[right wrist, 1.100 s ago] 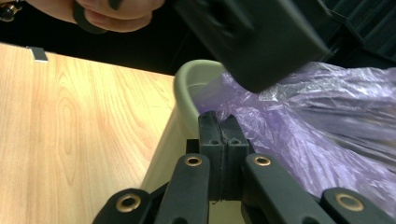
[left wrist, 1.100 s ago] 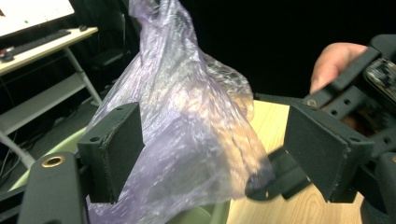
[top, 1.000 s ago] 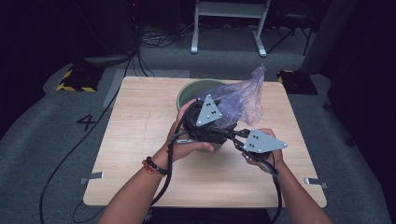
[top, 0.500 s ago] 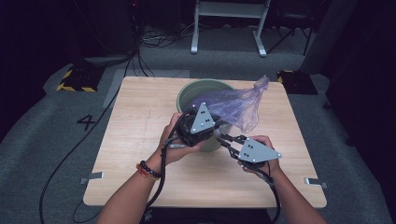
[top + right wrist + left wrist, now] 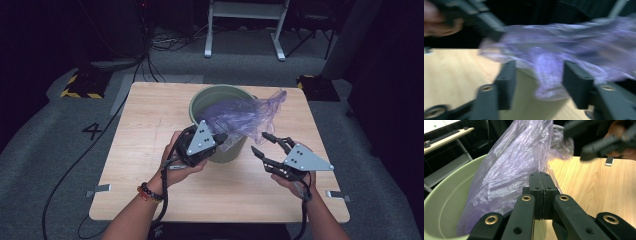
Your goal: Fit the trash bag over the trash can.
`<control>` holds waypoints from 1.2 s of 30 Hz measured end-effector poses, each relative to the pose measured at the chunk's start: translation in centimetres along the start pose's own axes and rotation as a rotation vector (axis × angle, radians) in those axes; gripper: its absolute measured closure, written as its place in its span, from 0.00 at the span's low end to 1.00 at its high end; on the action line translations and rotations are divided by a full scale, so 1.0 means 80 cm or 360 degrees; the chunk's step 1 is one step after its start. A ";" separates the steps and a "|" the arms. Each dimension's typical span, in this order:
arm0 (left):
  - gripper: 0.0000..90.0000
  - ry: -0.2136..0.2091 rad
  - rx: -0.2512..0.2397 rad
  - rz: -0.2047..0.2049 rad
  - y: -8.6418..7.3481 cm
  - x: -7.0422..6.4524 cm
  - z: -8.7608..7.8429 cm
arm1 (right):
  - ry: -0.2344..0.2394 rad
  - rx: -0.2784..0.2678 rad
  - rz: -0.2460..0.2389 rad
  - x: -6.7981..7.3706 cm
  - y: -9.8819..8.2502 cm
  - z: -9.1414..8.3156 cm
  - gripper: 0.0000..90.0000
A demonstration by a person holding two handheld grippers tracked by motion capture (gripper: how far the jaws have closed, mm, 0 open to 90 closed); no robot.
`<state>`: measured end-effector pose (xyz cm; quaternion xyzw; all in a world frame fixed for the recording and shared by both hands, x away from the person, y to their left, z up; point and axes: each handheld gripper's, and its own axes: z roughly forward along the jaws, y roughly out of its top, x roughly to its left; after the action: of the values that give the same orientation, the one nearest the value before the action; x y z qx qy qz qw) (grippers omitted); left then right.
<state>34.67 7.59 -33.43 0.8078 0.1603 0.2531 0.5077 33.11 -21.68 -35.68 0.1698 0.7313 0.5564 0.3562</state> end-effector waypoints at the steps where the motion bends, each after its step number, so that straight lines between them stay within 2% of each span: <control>1: 0.99 0.0000 -0.0007 -0.0010 -0.002 0.000 -0.001 | -0.0034 0.0007 0.0034 -0.002 0.000 -0.001 0.36; 4: 0.99 -0.0002 -0.0025 -0.0026 -0.009 0.000 -0.004 | -0.0155 0.0018 0.0113 -0.011 -0.003 -0.003 0.28; 5: 0.99 -0.0004 -0.0038 -0.0027 -0.013 0.000 -0.007 | -0.0168 0.0017 0.0187 -0.018 -0.005 -0.004 0.25; 6: 0.99 -0.0004 -0.0038 -0.0027 -0.013 0.000 -0.007 | -0.0168 0.0017 0.0187 -0.018 -0.005 -0.004 0.25; 7: 0.99 -0.0012 -0.0046 -0.0034 -0.014 0.000 -0.008 | -0.0171 0.0026 0.0222 -0.022 -0.005 -0.003 0.23; 10: 0.99 -0.0025 -0.0097 -0.0004 -0.018 0.002 -0.017 | -0.0101 0.0088 0.0350 -0.037 -0.005 0.010 0.24; 11: 1.00 -0.0025 -0.0097 -0.0004 -0.018 0.002 -0.017 | -0.0101 0.0088 0.0350 -0.037 -0.005 0.010 0.24; 12: 1.00 -0.0025 -0.0105 -0.0011 -0.019 0.003 -0.020 | -0.0095 0.0103 0.0367 -0.039 -0.006 0.013 0.28; 13: 1.00 -0.0022 -0.0109 -0.0008 -0.020 0.004 -0.022 | -0.0082 0.0149 0.0375 -0.044 -0.007 0.019 0.51; 14: 1.00 -0.0016 -0.0116 -0.0015 -0.022 0.005 -0.024 | -0.0082 0.0149 0.0375 -0.044 -0.007 0.019 0.51; 17: 1.00 -0.0010 -0.0133 -0.0037 -0.027 0.013 -0.033 | -0.0033 0.0155 0.0337 -0.045 -0.007 0.022 0.76; 18: 1.00 -0.0006 -0.0133 -0.0048 -0.029 0.015 -0.036 | -0.0031 0.0144 0.0329 -0.045 -0.007 0.021 0.82; 19: 1.00 -0.0013 -0.0143 -0.0067 -0.031 0.018 -0.039 | -0.0009 0.0117 0.0339 -0.047 -0.007 0.018 0.95; 22: 1.00 0.0005 -0.0135 -0.0077 -0.036 0.022 -0.045 | -0.0011 0.0098 0.0331 -0.048 -0.007 0.015 1.00; 28: 1.00 0.0039 -0.0101 -0.0108 -0.051 0.031 -0.056 | -0.0049 0.0083 0.0306 -0.052 -0.011 0.006 1.00; 34: 1.00 0.0087 -0.0059 -0.0154 -0.068 0.042 -0.067 | -0.0089 0.0109 0.0345 -0.061 -0.022 -0.004 1.00; 36: 1.00 0.0101 -0.0067 -0.0172 -0.071 0.047 -0.074 | -0.0103 0.0106 0.0349 -0.064 -0.024 -0.011 1.00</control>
<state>34.33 16.37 -35.48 0.7786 0.2144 0.2541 0.5322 36.31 -26.18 -35.65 0.2782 0.7145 0.5617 0.3108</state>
